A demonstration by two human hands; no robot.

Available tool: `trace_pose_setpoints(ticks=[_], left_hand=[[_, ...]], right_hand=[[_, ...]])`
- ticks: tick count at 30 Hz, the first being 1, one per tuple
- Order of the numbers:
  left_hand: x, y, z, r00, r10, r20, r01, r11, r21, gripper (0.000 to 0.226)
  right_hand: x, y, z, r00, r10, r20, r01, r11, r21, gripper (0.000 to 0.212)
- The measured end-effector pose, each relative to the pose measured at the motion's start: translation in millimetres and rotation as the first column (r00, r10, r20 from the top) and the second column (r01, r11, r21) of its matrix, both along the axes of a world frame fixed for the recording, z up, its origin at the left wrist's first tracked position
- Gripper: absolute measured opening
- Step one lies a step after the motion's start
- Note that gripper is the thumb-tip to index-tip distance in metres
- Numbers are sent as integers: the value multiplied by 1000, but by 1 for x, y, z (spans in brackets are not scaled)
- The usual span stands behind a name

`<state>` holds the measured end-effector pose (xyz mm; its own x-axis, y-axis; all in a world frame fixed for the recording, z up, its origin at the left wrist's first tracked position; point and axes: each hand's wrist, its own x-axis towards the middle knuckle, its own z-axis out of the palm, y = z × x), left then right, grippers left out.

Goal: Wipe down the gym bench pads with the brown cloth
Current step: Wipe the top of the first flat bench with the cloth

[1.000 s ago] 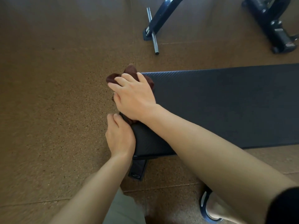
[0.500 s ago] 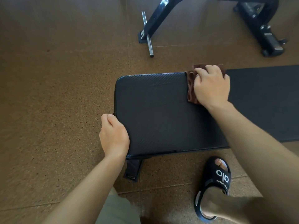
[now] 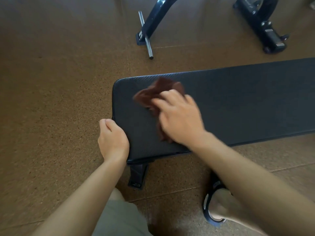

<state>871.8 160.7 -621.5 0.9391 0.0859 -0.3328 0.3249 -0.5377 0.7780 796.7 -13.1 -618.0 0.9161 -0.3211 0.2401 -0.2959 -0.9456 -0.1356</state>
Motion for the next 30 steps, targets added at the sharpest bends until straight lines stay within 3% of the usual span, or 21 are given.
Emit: trace_pose_setpoints(ticks=[3,6,8,11,15,17,21,23,27,30], left_hand=[[0,0,1,1000,3,1,-3,1000,0,37],[1,-2,1,1000,5,-5,-5,1000,12,36],[1,-2,0,1000,5,-3,-5,1000,11,37],[0,-1,0,1000,6,-3,-6,1000,2,35],[-2,0,1,1000,9,5,-9,1000,-14,34],[-1,1,0,1000,11,-5,-11,1000,-13,36],[0,-1,0,1000,23,-9,-23,1000,2,36],[0,-1,-1,1000,22,-7,-22,1000,5,37],[-1,-1,-2,1000,24,-8,-24,1000,9,37],[-1,-2,-1,1000,21,-3,-21,1000,9,38]], right_hand=[[-31,-70,2,947,-319,-37,320,947,38,48],[-21,-48,5,879,-475,-40,476,875,83,51],[-13,5,4,926,-377,-13,377,924,66,50],[-18,74,5,996,-87,-37,90,990,111,52],[-27,68,6,982,182,-49,-175,978,113,49],[-26,33,2,984,174,-47,-172,984,48,47],[-18,-29,5,983,-180,-46,184,979,91,49],[-17,-14,5,971,-235,-47,239,964,114,52],[-47,51,2,998,-56,-39,61,987,147,53],[-56,48,13,992,62,-108,-40,981,192,62]])
